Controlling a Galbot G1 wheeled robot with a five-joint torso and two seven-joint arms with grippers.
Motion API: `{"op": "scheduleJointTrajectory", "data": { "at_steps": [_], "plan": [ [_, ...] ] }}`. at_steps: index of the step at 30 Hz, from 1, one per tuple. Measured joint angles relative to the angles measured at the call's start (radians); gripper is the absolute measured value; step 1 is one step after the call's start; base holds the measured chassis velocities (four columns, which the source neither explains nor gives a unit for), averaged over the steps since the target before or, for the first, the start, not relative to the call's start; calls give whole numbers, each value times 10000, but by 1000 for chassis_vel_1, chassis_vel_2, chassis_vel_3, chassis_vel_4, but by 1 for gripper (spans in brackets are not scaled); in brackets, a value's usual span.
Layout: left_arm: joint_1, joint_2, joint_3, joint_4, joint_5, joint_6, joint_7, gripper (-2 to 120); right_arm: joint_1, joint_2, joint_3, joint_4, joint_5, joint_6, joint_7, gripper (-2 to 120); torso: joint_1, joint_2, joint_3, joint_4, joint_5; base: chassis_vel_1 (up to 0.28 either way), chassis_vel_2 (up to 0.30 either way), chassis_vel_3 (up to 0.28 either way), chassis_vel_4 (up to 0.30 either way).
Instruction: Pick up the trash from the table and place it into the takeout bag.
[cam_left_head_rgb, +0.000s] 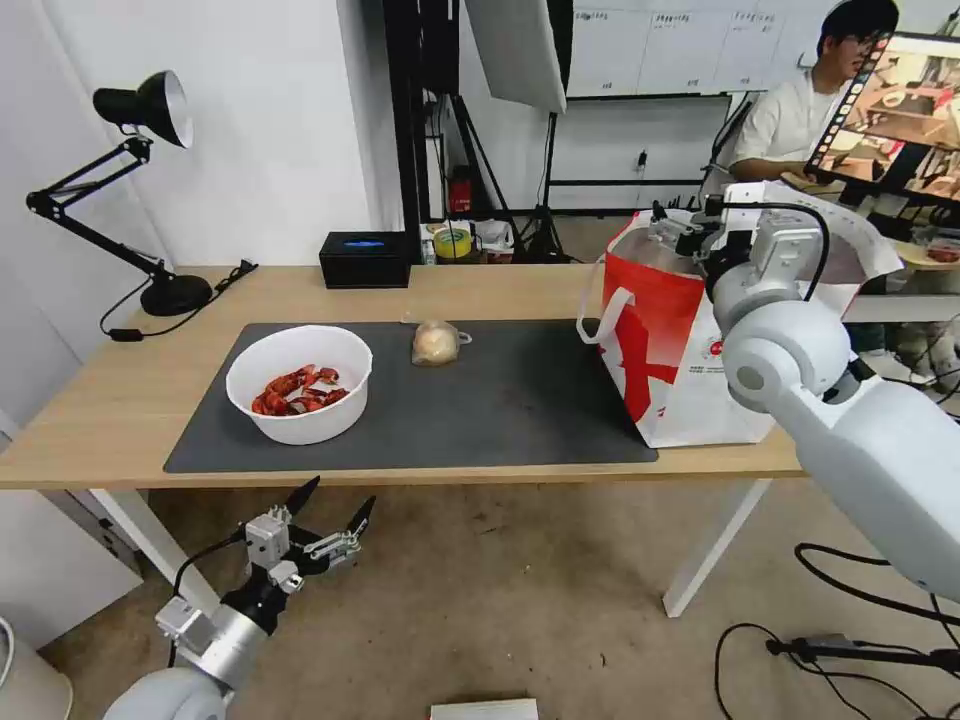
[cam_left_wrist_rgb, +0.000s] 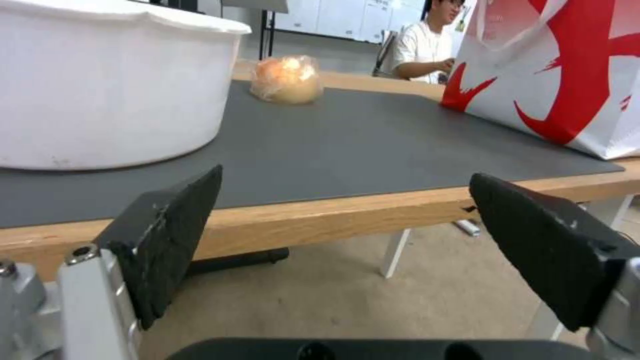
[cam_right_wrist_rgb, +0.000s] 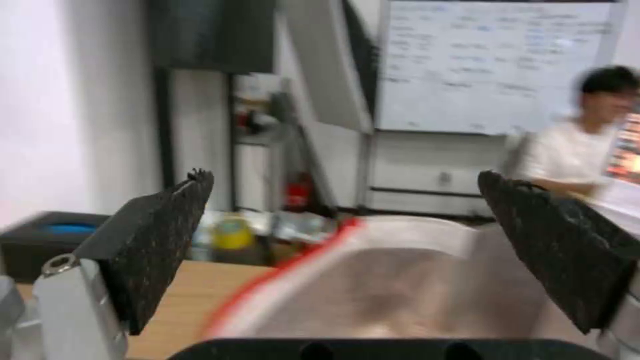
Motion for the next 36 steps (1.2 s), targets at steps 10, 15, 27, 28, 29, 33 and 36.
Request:
{"op": "scheduleJointTrajectory", "data": {
  "at_steps": [10, 15, 27, 28, 29, 33, 36],
  "plan": [
    [73, -26, -59, -102, 12, -3, -4, 100, -1414, -249, 108, 1549, 63, 819, -1789, 100, 0, 1, 0, 1, -1, 0, 0, 0, 0],
    [83, -50, -69, -104, 20, -7, -5, 100, -3120, -483, 473, 2574, -10, 854, -2361, 100, 0, 1, 0, -1, 1, 0, 0, 0, 0],
    [157, -238, -80, -125, 143, -45, 25, 100, -6131, -572, 1274, 3474, -1246, 1071, -2795, 100, -1, 1, -1, 0, 0, 0, 0, 0, 0],
    [188, -254, -96, -126, 165, -64, 30, 100, -6440, -535, 1360, 3474, -1398, 1123, -2826, 100, -1, 1, 0, -1, 1, 0, 0, 0, 0],
    [228, -278, -112, -130, 187, -87, 39, 100, -6910, -458, 1453, 3473, -1629, 1257, -2850, 100, -1, 1, 0, -1, 0, 0, 0, 0, 0],
    [269, -313, -133, -130, 208, -132, 44, 100, -7615, -297, 1524, 3406, -2079, 1465, -2874, 100, -1, 1, 0, -1, 2, 0, 0, 0, 0],
    [331, -394, -142, -130, 245, -189, 65, 100, -8449, -35, 1568, 3209, -2675, 1841, -2887, 100, 0, 0, -1, 0, 0, 0, 0, 0, 0]
  ]
}}
